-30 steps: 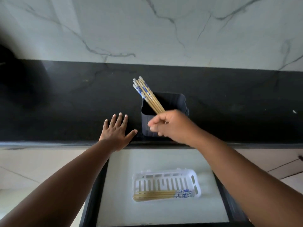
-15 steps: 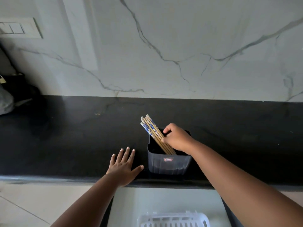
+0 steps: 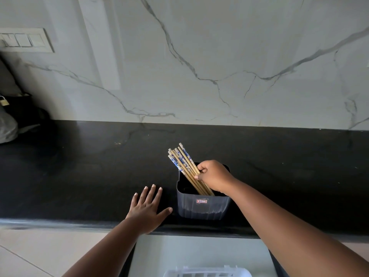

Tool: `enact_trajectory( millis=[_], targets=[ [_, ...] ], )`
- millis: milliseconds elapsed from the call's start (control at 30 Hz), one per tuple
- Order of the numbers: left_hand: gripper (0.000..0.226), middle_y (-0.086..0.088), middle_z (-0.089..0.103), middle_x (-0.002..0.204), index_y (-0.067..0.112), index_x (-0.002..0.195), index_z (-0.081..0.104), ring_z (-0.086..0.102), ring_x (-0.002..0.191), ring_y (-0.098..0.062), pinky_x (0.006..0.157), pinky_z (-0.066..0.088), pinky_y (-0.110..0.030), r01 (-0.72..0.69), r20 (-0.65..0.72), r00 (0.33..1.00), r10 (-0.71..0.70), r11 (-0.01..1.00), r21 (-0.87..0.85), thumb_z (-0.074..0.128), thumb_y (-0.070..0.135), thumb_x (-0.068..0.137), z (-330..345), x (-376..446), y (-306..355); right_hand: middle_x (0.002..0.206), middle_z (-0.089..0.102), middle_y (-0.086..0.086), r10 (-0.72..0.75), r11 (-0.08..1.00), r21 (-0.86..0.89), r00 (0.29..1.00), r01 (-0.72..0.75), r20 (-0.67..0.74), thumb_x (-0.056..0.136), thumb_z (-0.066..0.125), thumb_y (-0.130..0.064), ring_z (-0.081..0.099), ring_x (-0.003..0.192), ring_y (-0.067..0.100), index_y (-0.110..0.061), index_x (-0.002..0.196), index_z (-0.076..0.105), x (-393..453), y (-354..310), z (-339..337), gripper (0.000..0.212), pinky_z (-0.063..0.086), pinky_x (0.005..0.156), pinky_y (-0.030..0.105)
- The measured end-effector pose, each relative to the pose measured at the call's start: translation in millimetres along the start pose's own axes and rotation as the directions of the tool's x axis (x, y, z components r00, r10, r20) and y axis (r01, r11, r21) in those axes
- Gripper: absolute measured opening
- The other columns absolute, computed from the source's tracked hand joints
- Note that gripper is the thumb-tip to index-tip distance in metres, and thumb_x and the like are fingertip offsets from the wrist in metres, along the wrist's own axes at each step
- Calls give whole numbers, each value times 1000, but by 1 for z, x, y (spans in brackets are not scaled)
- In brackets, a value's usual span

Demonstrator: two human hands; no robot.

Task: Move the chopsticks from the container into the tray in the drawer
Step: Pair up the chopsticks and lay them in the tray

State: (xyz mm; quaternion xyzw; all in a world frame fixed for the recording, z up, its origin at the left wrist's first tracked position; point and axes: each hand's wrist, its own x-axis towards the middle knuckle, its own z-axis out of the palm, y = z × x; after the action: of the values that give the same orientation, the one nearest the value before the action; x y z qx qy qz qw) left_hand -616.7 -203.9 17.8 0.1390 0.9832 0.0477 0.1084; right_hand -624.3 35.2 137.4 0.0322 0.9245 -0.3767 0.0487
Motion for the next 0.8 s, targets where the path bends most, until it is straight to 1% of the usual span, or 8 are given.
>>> enact_trajectory(
  millis=[167,300,467,600,667,700,767,800],
  targets=[
    [85,1,-20,159,28,152,-11,-22,145,-22,115,-14,-46,0,-18,1000,-1,1000,-5,14,76,87,2,2,0,103,71,0,2,1000,0,1000,-2,-18,87,71,-22,66,94,15,-14,111,68,-3,-1,-2,25,51,80,29],
    [87,3,-18,160,30,152,-9,-20,146,-20,115,-13,-44,27,-44,999,-28,999,-21,17,78,85,8,6,-3,75,63,1,-21,997,66,996,26,-84,84,72,-19,55,68,12,-8,88,69,-4,-8,-19,12,44,65,28],
    [93,7,-14,161,35,153,-6,-12,148,-16,116,-6,-42,86,-47,995,-87,996,-24,22,82,78,11,9,1,87,75,6,-42,898,428,988,104,-151,84,71,-11,70,79,16,-20,85,74,-24,-56,-76,10,59,71,31],
    [89,5,-7,162,31,154,2,-4,149,-16,118,3,-42,101,-17,995,-101,995,-22,36,74,83,-23,11,8,86,77,7,-141,787,591,984,178,-108,84,73,-7,74,80,21,-13,93,74,-54,-101,-118,11,60,68,30],
    [75,1,11,162,29,151,22,8,149,-20,117,12,-43,43,-200,978,-63,994,-105,44,60,87,-64,6,12,87,77,10,-186,745,636,978,200,-91,83,73,-5,74,82,25,-10,95,74,-68,-118,-130,13,60,69,32],
    [63,-3,30,156,25,144,40,24,145,-25,113,24,-45,-45,-400,916,-28,984,-171,46,52,87,-86,1,14,87,76,12,-202,726,656,976,204,-80,83,72,-4,74,81,25,-8,96,74,-72,-124,-133,14,60,68,32],
    [46,-3,61,126,18,119,65,56,120,-28,93,45,-43,-300,-758,651,31,928,-221,46,45,86,-132,-13,23,83,75,12,-226,701,681,972,211,-69,83,72,-3,73,77,24,-6,97,73,-82,-137,-133,14,60,67,32],
    [42,4,64,116,20,111,67,61,110,-21,87,48,-37,-417,-847,531,18,876,-242,45,48,88,-160,-23,33,80,74,10,-233,696,685,970,216,-70,84,71,-2,72,75,23,-6,96,73,-85,-142,-131,13,60,66,32]
  ],
)
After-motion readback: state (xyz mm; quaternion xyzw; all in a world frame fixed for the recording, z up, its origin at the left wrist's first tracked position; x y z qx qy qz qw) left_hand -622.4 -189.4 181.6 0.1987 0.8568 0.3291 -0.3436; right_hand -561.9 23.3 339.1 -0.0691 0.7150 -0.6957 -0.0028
